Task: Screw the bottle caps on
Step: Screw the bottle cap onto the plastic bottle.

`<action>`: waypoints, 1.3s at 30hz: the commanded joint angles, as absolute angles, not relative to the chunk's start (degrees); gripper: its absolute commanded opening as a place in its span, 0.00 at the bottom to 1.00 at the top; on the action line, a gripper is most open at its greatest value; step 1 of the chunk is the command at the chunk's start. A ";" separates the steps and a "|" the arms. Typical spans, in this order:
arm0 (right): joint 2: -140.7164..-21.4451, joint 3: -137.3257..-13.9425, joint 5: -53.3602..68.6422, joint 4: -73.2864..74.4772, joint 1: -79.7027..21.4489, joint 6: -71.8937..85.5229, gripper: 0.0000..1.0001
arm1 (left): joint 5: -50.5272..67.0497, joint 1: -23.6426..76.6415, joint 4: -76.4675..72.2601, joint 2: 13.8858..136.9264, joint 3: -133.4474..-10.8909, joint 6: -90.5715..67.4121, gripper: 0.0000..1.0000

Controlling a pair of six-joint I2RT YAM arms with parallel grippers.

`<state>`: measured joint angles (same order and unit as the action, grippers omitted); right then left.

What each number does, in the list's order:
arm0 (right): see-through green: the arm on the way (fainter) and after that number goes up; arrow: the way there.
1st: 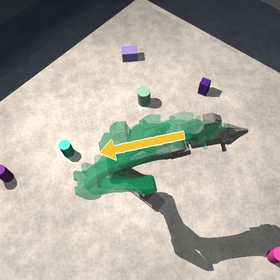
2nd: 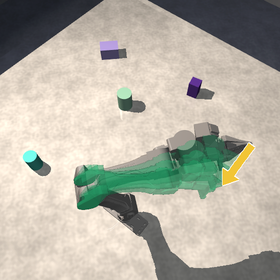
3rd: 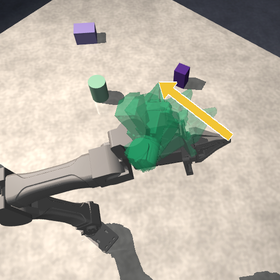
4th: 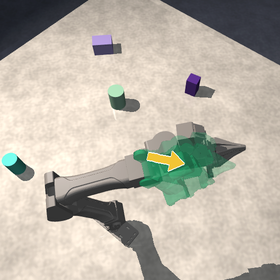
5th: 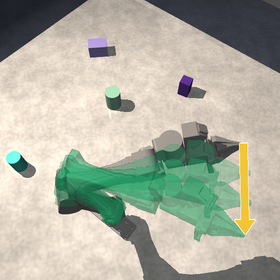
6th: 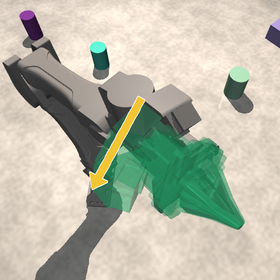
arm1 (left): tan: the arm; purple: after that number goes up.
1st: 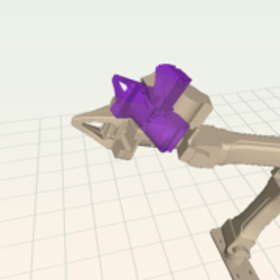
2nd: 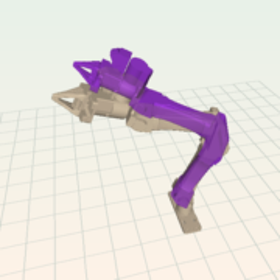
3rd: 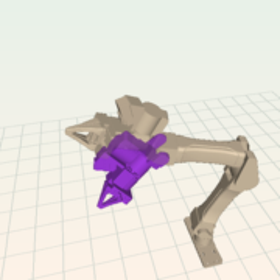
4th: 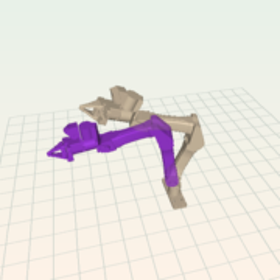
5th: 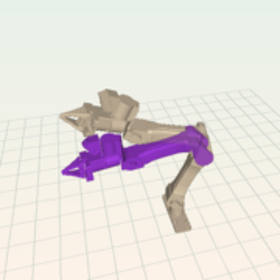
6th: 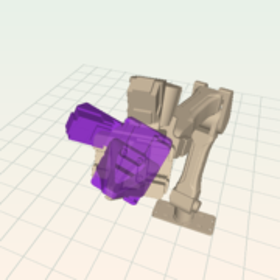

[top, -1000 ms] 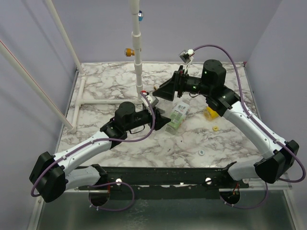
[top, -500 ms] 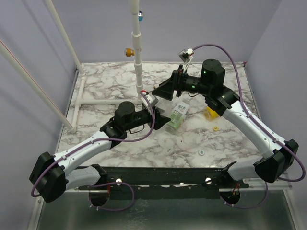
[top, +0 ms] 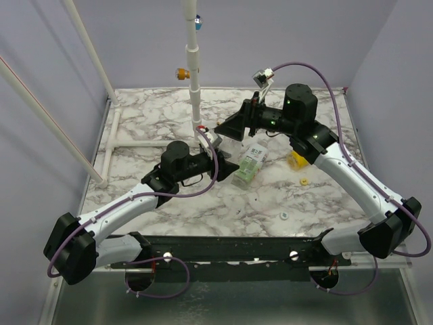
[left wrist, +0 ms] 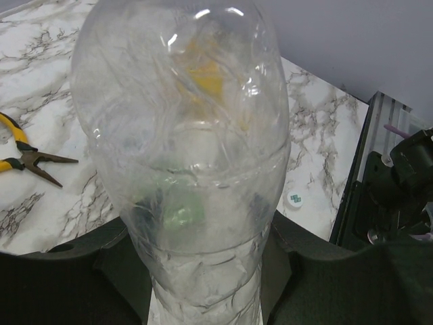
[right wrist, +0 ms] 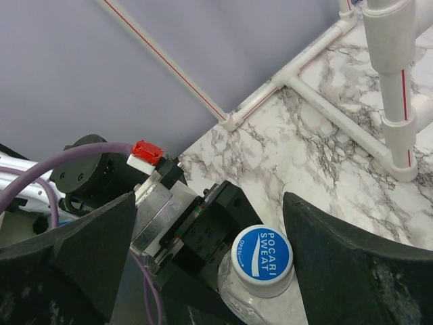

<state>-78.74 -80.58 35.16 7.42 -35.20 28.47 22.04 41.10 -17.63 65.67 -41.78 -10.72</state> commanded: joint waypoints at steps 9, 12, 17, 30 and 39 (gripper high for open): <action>-74.30 -79.82 33.34 9.82 -36.03 27.50 0.92 | 23.43 39.57 -18.38 65.84 -42.36 -11.65 0.00; -73.35 -79.38 33.14 10.39 -36.02 27.48 0.92 | 23.41 39.39 -18.15 65.70 -42.36 -11.65 0.00; -70.83 -78.69 32.04 11.88 -36.04 27.29 0.92 | 23.54 39.12 -17.50 65.49 -42.50 -11.27 0.00; -67.18 -79.37 23.89 17.09 -36.02 26.95 0.92 | 25.37 39.02 -13.63 61.93 -44.47 -9.30 0.00; -75.24 -82.87 24.53 11.46 -36.08 30.76 0.92 | 26.65 39.02 -11.41 59.94 -44.58 -8.73 0.00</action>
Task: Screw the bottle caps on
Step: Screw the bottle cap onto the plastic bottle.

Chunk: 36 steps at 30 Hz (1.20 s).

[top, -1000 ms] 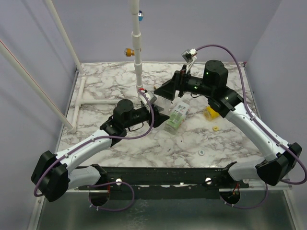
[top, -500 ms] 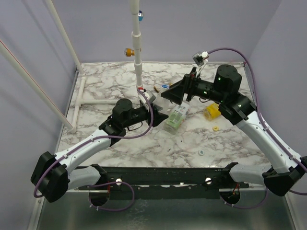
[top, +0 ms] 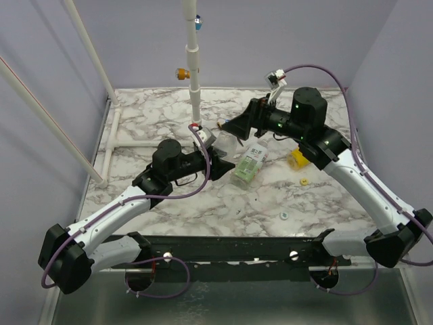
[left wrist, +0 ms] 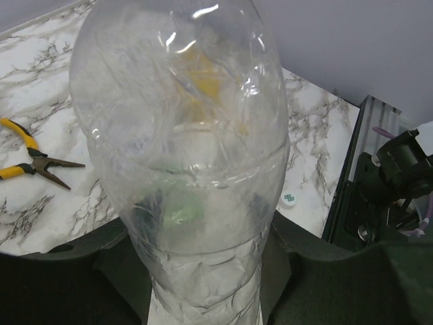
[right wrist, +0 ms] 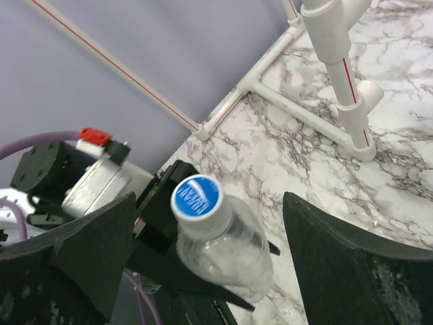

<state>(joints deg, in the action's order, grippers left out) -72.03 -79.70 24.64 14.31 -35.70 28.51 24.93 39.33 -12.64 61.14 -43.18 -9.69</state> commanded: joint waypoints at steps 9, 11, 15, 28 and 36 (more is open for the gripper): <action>-80.13 -84.25 24.18 8.20 -39.89 31.70 0.92 | 27.30 39.14 -12.94 61.55 -44.56 -9.82 0.00; -80.33 -84.25 23.67 7.90 -40.79 31.49 0.92 | 27.35 39.20 -13.46 61.85 -44.48 -10.17 0.00; -80.03 -84.23 22.86 7.87 -41.39 31.26 0.92 | 27.12 39.21 -13.58 62.66 -44.05 -10.55 0.00; -76.41 -81.39 21.81 8.35 -42.18 31.75 0.90 | 24.79 38.85 -13.33 65.15 -44.03 -11.34 0.00; -73.79 -78.93 22.16 9.03 -42.14 32.78 0.87 | 23.74 38.08 -13.52 65.30 -44.10 -11.60 0.00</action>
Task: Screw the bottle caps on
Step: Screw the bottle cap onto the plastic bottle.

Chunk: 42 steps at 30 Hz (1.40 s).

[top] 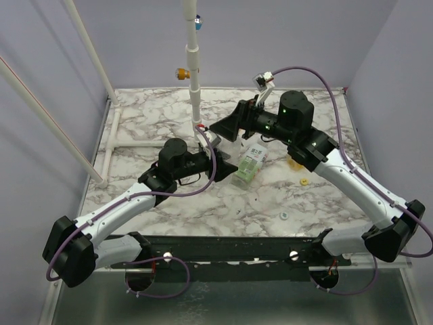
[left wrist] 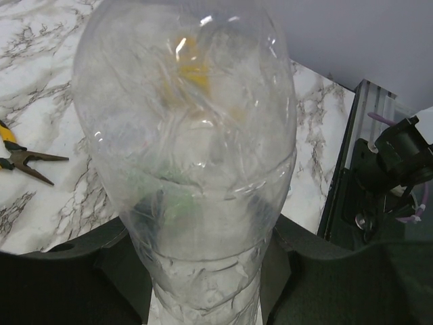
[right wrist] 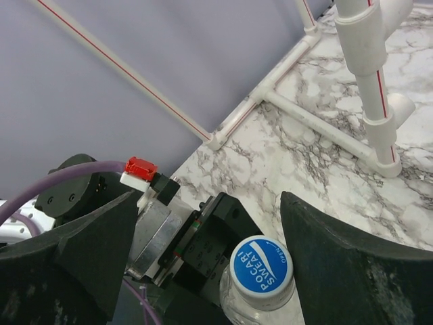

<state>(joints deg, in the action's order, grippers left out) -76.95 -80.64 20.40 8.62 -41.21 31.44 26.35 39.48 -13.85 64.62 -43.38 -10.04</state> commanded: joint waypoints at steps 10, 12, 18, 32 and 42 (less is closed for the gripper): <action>-68.33 -74.95 19.99 10.05 -42.23 33.58 0.86 | 24.59 35.73 -12.69 64.12 -43.25 -12.09 0.00; -67.15 -74.34 19.25 10.49 -42.22 33.49 0.86 | 24.70 35.44 -12.51 63.90 -43.08 -12.04 0.00; -64.59 -73.21 14.57 13.35 -42.20 32.65 0.85 | 27.46 35.33 -11.16 61.85 -43.66 -10.22 0.00; -71.24 -81.05 15.51 17.46 -41.89 25.27 0.78 | 34.70 35.33 -3.88 58.27 -45.45 -6.89 0.00; -72.68 -80.93 16.25 17.59 -41.87 25.17 0.61 | 35.38 35.33 -3.93 58.10 -46.12 -7.25 0.00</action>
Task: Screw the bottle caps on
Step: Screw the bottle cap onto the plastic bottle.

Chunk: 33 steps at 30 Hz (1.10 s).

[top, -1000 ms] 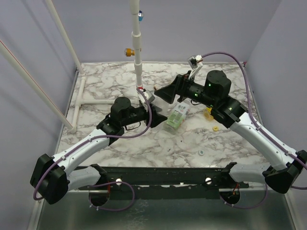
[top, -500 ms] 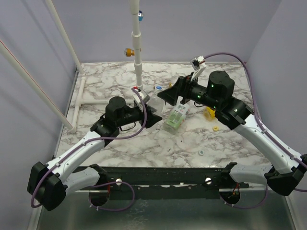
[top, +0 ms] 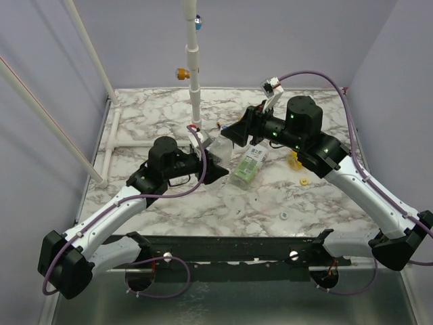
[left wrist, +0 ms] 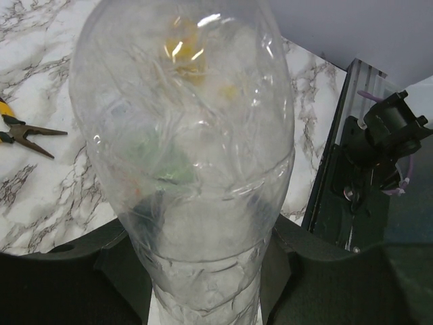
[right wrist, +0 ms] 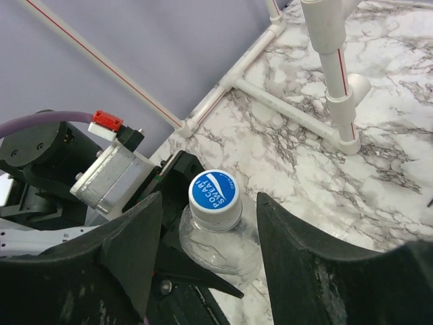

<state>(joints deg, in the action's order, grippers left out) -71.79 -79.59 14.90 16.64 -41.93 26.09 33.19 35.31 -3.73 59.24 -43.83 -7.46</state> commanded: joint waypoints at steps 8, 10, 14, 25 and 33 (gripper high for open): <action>-72.90 -80.43 15.76 16.86 -41.84 25.63 0.56 | 35.53 35.33 -3.95 58.19 -45.90 -7.22 0.00; -72.92 -80.29 15.81 16.35 -41.82 25.91 0.55 | 35.45 35.33 -3.94 58.10 -45.73 -7.22 0.00; -73.33 -80.34 16.64 15.74 -41.84 26.42 0.49 | 35.38 35.33 -3.94 58.07 -45.70 -7.23 0.00; -73.58 -79.98 13.17 17.31 -41.79 29.18 0.24 | 30.12 35.50 -4.04 58.70 -45.82 -7.01 0.00; -75.85 -81.19 2.75 24.11 -42.11 35.36 0.13 | -3.10 47.66 -8.62 61.86 -46.17 -1.42 0.00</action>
<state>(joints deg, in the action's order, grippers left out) -73.58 -79.61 10.44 17.72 -41.89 30.06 19.18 40.75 -3.77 59.79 -44.51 -6.46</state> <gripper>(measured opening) 0.332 0.528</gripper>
